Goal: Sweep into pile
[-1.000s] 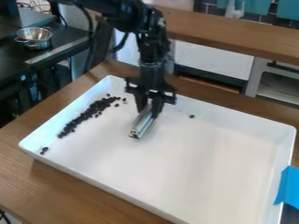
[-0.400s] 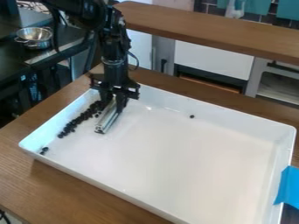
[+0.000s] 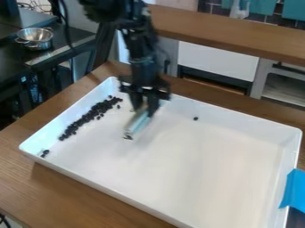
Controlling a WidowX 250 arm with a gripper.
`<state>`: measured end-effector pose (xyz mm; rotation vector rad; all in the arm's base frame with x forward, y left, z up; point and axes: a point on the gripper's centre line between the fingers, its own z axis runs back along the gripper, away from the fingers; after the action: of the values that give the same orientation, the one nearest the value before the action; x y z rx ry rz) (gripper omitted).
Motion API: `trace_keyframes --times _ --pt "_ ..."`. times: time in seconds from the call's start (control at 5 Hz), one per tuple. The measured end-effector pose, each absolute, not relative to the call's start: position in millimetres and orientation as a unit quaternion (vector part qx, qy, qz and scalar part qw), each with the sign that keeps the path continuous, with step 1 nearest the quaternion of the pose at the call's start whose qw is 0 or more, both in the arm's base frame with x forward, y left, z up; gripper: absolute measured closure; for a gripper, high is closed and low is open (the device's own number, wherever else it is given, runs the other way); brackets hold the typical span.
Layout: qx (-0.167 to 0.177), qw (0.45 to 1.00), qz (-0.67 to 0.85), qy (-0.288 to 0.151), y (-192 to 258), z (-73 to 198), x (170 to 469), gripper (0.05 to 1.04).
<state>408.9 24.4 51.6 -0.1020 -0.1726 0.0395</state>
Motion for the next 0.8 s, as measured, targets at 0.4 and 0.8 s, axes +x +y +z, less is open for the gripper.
trace_keyframes --times 0.4,0.8 --pt "-0.049 0.994 -0.023 -0.100 -47 50 427 0.715" --pt "-0.035 0.996 -0.016 -0.086 -55 32 438 0.714"
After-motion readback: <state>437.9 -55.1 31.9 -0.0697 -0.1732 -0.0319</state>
